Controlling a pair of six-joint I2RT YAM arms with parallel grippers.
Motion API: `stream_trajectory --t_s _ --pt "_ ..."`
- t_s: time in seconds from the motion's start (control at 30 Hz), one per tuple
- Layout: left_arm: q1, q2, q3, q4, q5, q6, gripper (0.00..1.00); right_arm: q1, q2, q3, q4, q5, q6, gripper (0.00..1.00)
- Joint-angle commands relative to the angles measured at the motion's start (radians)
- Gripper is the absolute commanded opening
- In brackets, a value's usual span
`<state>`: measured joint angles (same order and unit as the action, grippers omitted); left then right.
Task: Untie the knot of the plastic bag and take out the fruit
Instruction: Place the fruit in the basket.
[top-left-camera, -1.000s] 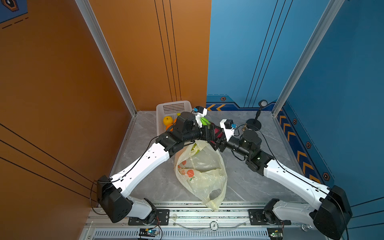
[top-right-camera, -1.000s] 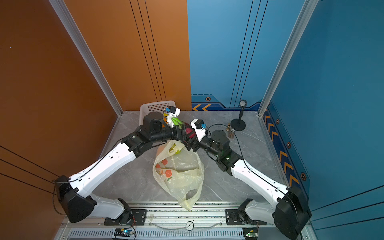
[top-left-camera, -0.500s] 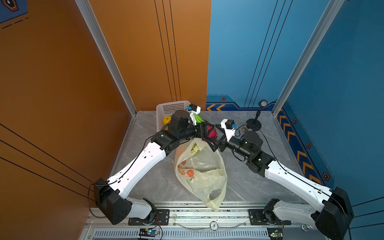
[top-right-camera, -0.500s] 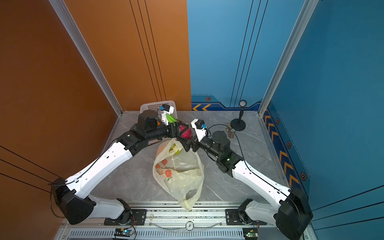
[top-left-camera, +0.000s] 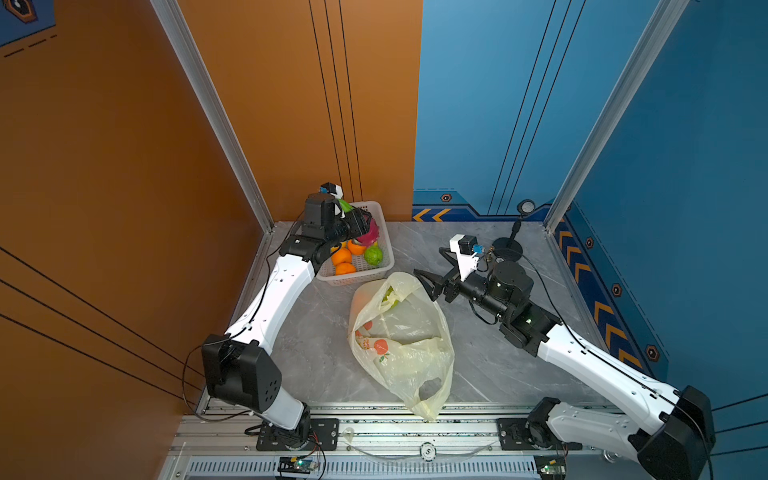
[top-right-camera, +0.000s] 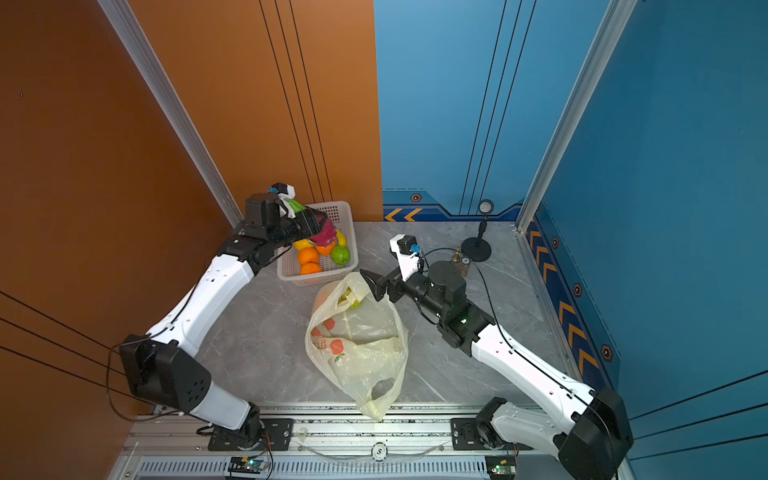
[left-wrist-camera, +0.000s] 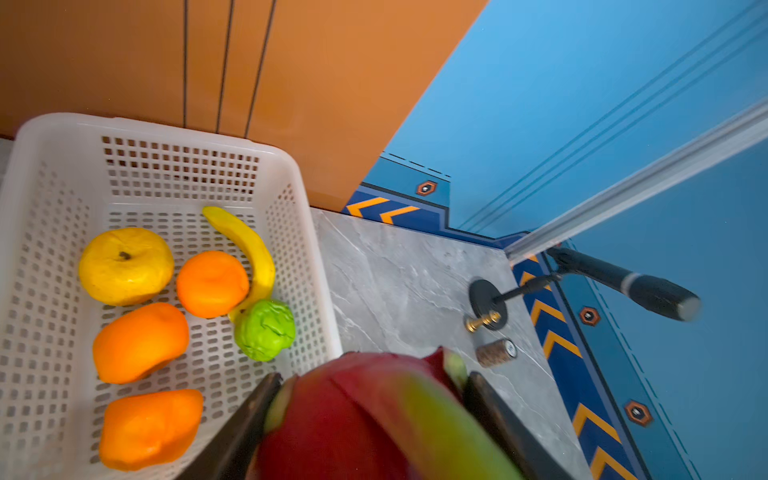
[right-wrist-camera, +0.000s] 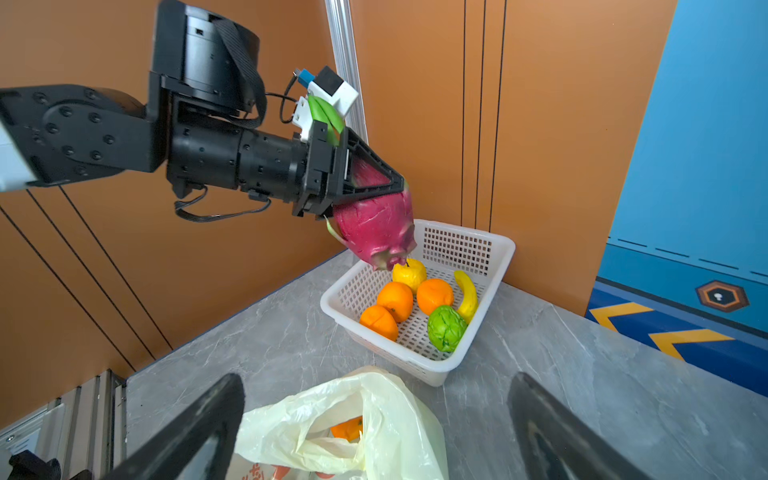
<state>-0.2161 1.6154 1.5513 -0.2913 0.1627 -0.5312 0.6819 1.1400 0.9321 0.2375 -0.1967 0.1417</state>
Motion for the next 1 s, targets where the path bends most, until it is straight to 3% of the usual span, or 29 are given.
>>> stream_trajectory --t_s 0.0,0.17,0.3,0.5,0.73,0.87,0.97 --pt "0.044 0.097 0.087 0.009 -0.038 -0.017 0.43 0.005 0.016 0.063 -0.105 0.043 0.055 1.00" --pt "0.108 0.321 0.210 0.131 -0.003 -0.126 0.43 0.008 0.032 0.089 -0.138 0.051 0.106 1.00" --pt "0.150 0.538 0.396 0.178 0.061 -0.226 0.41 0.013 0.030 0.092 -0.145 0.062 0.123 1.00" --pt "0.189 0.844 0.755 0.036 0.111 -0.331 0.40 0.013 0.027 0.089 -0.151 0.081 0.134 1.00" --pt "0.219 1.049 0.992 -0.039 0.094 -0.366 0.41 0.013 0.024 0.088 -0.164 0.089 0.133 1.00" --pt "0.232 1.106 1.038 -0.099 0.086 -0.365 0.48 0.013 0.012 0.083 -0.170 0.102 0.129 1.00" --pt "0.236 1.111 1.038 -0.121 0.099 -0.352 0.67 0.013 0.009 0.085 -0.172 0.103 0.128 1.00"
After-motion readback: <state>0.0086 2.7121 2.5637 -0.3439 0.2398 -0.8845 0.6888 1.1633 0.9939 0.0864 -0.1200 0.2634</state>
